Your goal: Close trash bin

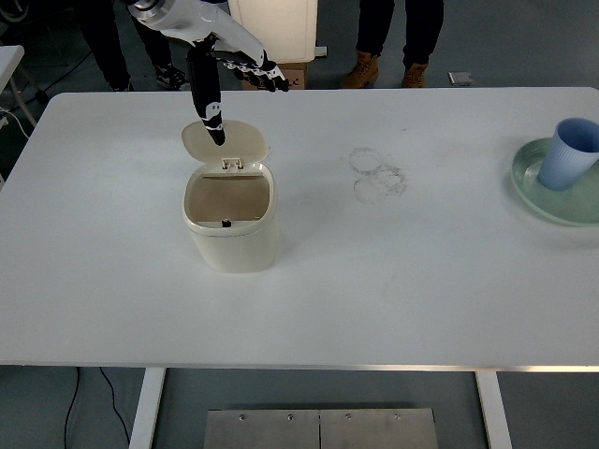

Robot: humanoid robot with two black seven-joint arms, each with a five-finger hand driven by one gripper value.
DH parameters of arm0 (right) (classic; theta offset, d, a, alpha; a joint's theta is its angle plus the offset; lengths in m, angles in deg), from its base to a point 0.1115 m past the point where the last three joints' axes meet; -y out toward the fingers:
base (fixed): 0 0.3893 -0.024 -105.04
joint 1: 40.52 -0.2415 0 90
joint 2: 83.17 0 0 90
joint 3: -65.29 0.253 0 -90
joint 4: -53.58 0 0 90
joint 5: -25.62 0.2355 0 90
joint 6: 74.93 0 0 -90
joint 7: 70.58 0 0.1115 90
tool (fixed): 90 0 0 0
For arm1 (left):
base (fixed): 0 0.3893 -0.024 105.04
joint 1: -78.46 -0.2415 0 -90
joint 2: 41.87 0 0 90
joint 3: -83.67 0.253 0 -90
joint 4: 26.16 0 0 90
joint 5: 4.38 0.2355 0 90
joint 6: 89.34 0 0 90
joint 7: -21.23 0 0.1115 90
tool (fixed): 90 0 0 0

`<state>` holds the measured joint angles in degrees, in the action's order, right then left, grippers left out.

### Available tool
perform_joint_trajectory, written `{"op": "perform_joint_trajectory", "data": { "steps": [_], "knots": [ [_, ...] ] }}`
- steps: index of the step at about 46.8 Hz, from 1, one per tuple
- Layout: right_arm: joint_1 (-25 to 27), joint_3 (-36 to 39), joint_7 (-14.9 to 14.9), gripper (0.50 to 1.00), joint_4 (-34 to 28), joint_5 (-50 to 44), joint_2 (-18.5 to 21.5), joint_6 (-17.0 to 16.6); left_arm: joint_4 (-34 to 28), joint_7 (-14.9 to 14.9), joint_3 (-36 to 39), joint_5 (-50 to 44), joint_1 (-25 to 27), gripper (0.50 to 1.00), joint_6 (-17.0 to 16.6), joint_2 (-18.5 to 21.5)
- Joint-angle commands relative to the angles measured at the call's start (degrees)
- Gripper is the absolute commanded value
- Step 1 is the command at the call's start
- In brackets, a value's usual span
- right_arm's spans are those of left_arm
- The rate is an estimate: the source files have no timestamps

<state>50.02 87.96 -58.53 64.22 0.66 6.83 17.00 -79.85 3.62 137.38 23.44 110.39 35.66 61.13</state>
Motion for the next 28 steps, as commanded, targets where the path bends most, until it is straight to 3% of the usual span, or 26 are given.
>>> {"op": "perform_joint_trajectory", "data": {
  "steps": [1, 28],
  "knots": [
    [0.0, 0.0, 0.0, 0.991, 0.0, 0.0, 0.0, 0.0, 0.1, 0.0, 0.7, 0.0, 0.0, 1.000, 0.0, 0.6],
    [0.0, 0.0, 0.0, 0.991, 0.0, 0.0, 0.0, 0.0, -1.3, 0.0, 4.6, 0.0, 0.1, 1.000, 0.0, 2.0]
  ]
}}
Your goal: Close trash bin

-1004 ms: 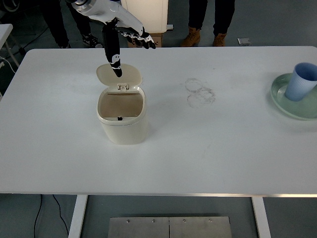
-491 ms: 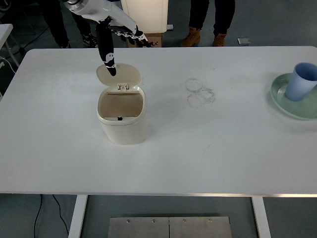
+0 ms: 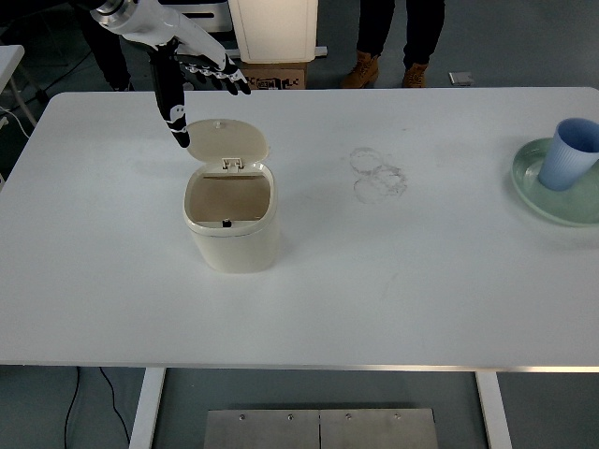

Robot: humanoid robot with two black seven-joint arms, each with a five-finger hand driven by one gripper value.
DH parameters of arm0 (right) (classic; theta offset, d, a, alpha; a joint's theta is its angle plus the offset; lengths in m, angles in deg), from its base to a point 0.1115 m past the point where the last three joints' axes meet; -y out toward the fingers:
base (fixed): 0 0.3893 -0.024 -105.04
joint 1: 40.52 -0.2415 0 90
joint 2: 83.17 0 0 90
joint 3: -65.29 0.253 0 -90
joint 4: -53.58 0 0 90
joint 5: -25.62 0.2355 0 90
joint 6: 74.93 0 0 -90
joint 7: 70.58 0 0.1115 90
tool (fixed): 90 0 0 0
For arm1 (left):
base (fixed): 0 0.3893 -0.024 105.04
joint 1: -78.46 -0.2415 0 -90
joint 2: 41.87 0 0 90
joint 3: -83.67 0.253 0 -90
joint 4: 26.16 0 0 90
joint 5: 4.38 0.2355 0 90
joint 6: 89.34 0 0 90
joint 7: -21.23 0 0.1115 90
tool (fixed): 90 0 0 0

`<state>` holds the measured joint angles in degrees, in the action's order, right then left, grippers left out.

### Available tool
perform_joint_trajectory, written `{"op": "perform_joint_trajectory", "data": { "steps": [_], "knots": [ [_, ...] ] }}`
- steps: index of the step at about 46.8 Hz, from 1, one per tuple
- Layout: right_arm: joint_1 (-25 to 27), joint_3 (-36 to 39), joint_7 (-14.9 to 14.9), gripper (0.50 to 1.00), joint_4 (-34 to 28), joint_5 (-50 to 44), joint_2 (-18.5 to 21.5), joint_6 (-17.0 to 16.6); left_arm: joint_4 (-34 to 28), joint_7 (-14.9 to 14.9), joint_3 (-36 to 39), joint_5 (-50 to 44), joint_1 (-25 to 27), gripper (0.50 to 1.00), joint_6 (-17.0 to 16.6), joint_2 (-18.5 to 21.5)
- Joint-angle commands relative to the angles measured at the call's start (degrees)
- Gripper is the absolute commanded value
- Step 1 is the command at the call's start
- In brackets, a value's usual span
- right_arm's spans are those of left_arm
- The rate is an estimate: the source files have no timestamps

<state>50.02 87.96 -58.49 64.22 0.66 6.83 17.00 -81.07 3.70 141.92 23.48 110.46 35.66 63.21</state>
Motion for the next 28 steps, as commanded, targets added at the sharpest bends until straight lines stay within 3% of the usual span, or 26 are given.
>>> {"op": "perform_joint_trajectory", "data": {
  "steps": [1, 28],
  "knots": [
    [0.1, 0.0, 0.0, 0.991, 0.0, 0.0, 0.0, 0.0, -0.1, 0.0, 0.0, 0.0, 0.0, 1.000, 0.0, 0.0],
    [0.0, 0.0, 0.0, 0.991, 0.0, 0.0, 0.0, 0.0, -2.7, 0.0, -0.2, -0.1, -1.1, 1.000, 0.0, -0.6]
  ]
}}
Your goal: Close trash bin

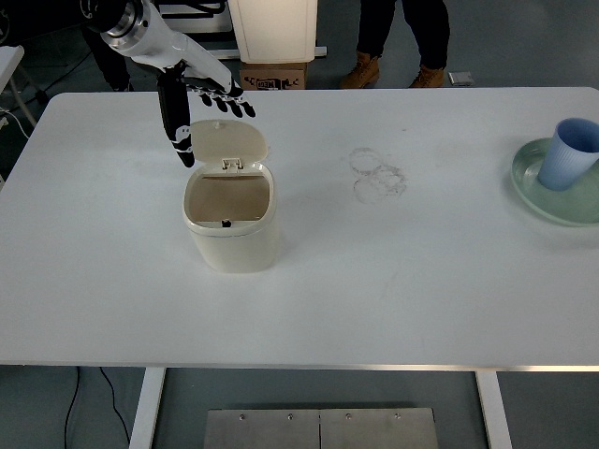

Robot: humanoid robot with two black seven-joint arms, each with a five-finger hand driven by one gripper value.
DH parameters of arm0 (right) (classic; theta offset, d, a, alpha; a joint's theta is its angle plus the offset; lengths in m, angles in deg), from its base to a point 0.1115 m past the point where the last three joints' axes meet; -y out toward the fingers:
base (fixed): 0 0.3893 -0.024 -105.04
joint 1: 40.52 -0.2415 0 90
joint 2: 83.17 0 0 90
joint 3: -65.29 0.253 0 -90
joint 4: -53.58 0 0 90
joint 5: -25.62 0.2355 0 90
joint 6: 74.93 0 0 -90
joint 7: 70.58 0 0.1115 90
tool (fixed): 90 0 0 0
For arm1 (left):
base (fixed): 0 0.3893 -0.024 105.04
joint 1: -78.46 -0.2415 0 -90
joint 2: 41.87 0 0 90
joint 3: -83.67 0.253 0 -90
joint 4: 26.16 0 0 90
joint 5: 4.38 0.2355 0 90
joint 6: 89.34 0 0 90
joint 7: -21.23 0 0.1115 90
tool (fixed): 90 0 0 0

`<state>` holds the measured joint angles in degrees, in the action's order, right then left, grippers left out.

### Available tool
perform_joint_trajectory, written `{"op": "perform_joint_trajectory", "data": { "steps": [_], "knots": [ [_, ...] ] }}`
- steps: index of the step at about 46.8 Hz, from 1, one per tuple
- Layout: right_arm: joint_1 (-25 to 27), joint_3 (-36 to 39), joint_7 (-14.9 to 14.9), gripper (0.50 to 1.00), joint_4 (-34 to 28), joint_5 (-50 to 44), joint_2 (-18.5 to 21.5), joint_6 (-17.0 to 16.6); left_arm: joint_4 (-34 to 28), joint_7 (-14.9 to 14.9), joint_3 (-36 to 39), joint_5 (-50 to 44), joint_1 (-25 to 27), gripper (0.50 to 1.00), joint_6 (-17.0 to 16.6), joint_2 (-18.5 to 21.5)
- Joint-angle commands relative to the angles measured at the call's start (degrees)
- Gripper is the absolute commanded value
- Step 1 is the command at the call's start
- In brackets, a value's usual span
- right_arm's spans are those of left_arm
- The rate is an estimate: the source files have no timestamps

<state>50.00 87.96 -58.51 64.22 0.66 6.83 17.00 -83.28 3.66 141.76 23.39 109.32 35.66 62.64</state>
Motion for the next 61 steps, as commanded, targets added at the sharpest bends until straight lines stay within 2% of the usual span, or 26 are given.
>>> {"op": "perform_joint_trajectory", "data": {
  "steps": [1, 37, 61],
  "knots": [
    [0.0, 0.0, 0.0, 0.991, 0.0, 0.0, 0.0, 0.0, -0.6, 0.0, 0.0, 0.1, 0.0, 1.000, 0.0, 0.0],
    [0.0, 0.0, 0.0, 0.991, 0.0, 0.0, 0.0, 0.0, -2.7, 0.0, 0.0, 0.1, 0.6, 1.000, 0.0, -0.3],
    [0.0, 0.0, 0.0, 0.991, 0.0, 0.0, 0.0, 0.0, -3.1, 0.1, 0.0, 0.1, 0.0, 1.000, 0.0, -2.3]
  ]
}}
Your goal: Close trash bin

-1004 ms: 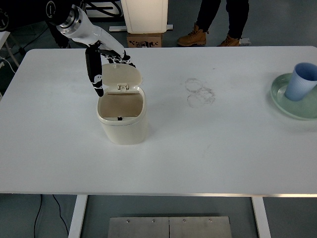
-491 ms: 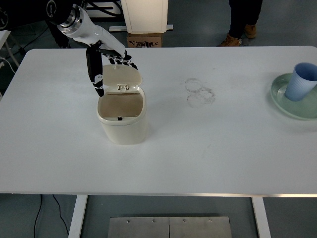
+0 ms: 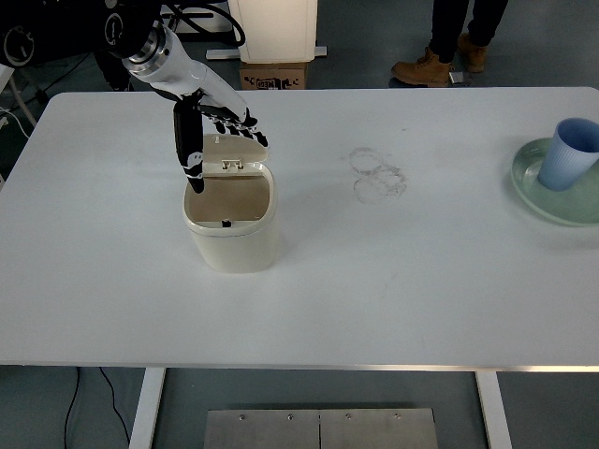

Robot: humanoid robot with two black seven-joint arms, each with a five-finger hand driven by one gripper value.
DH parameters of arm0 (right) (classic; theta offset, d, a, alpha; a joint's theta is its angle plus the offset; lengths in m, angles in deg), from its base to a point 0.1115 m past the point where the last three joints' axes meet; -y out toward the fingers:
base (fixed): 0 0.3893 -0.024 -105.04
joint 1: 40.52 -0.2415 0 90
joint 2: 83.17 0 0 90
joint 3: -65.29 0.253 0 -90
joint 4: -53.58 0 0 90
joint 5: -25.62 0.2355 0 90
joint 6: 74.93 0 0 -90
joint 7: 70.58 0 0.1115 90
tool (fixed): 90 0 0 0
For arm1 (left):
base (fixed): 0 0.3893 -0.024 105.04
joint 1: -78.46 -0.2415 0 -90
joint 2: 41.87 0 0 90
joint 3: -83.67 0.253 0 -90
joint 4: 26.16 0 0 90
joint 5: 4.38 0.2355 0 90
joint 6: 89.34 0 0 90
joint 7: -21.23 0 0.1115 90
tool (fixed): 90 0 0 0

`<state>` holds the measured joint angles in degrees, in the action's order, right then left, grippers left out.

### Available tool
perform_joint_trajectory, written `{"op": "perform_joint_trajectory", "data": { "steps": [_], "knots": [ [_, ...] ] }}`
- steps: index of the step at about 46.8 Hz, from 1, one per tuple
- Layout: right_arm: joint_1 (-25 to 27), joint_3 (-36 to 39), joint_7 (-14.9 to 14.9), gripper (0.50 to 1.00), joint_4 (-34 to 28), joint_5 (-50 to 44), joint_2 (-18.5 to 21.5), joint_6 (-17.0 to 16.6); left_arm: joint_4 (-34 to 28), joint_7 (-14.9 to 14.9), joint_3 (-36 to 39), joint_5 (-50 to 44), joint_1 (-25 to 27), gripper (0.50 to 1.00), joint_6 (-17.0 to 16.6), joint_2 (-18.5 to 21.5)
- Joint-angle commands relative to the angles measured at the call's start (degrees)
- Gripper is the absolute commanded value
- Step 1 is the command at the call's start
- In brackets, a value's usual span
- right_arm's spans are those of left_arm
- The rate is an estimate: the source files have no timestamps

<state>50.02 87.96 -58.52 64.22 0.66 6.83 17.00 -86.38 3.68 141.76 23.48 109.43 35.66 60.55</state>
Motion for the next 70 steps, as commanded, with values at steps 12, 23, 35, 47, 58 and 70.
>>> {"op": "perform_joint_trajectory", "data": {
  "steps": [12, 23, 35, 47, 58, 70],
  "knots": [
    [0.0, 0.0, 0.0, 0.991, 0.0, 0.0, 0.0, 0.0, 0.0, 0.1, -0.1, 0.7, -0.4, 1.000, 0.0, -0.8],
    [0.0, 0.0, 0.0, 0.991, 0.0, 0.0, 0.0, 0.0, 0.1, 0.1, -0.1, 0.8, 0.6, 1.000, 0.0, -0.2],
    [0.0, 0.0, 0.0, 0.991, 0.0, 0.0, 0.0, 0.0, 0.0, 0.0, 0.0, 0.8, 4.8, 1.000, 0.0, 0.3],
    [0.0, 0.0, 0.1, 0.991, 0.0, 0.0, 0.0, 0.0, -0.1, 0.0, 0.5, 0.8, 8.1, 1.000, 0.0, 0.4],
    [0.0, 0.0, 0.1, 0.991, 0.0, 0.0, 0.0, 0.0, -1.0, 0.1, 1.6, 0.8, 11.6, 1.000, 0.0, 0.4],
    [0.0, 0.0, 0.0, 0.991, 0.0, 0.0, 0.0, 0.0, -3.3, 0.0, 4.7, 0.8, 15.3, 1.000, 0.0, 0.7]
  ]
}}
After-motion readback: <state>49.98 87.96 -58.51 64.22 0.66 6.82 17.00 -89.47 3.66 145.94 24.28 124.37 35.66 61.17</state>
